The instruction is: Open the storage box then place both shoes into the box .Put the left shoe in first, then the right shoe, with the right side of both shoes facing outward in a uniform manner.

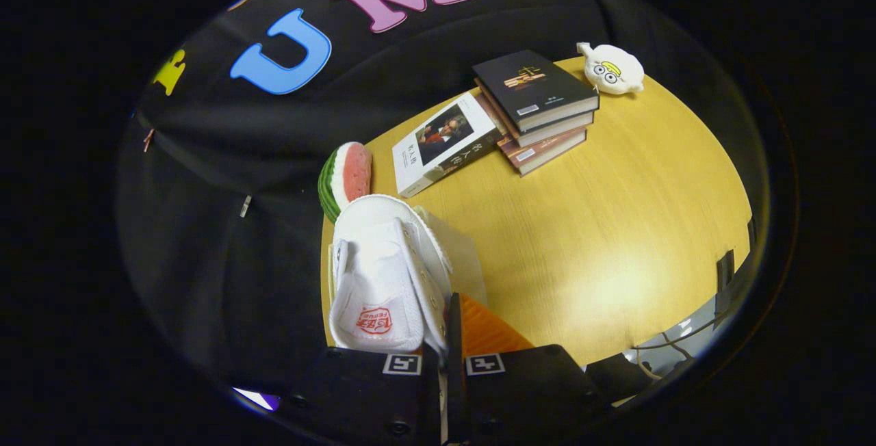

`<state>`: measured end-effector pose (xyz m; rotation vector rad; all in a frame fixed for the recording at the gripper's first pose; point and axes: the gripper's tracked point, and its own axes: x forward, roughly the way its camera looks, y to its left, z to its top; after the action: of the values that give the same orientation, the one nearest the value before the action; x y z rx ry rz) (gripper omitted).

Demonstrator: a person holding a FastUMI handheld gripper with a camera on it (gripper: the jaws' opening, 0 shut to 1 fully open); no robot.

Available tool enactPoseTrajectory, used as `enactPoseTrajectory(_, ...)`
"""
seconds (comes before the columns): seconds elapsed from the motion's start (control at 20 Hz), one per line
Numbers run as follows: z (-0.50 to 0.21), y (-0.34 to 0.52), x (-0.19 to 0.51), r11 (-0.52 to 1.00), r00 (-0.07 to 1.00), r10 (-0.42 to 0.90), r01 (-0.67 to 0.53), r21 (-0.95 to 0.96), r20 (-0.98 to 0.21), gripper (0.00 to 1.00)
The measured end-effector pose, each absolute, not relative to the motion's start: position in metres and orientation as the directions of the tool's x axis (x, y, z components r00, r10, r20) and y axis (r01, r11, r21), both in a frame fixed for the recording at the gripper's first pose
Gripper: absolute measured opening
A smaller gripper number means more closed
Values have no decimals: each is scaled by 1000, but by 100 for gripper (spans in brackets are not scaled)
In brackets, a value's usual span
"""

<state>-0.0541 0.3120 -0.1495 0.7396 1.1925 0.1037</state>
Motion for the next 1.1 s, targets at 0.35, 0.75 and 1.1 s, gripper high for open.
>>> enactPoseTrajectory(0.35,-177,359,-46,816,399,393,263,514,-828,27)
enactPoseTrajectory(0.75,-156,353,-34,832,476,396,176,526,-785,99)
enactPoseTrajectory(1.1,-140,309,-22,842,590,345,149,518,-730,99)
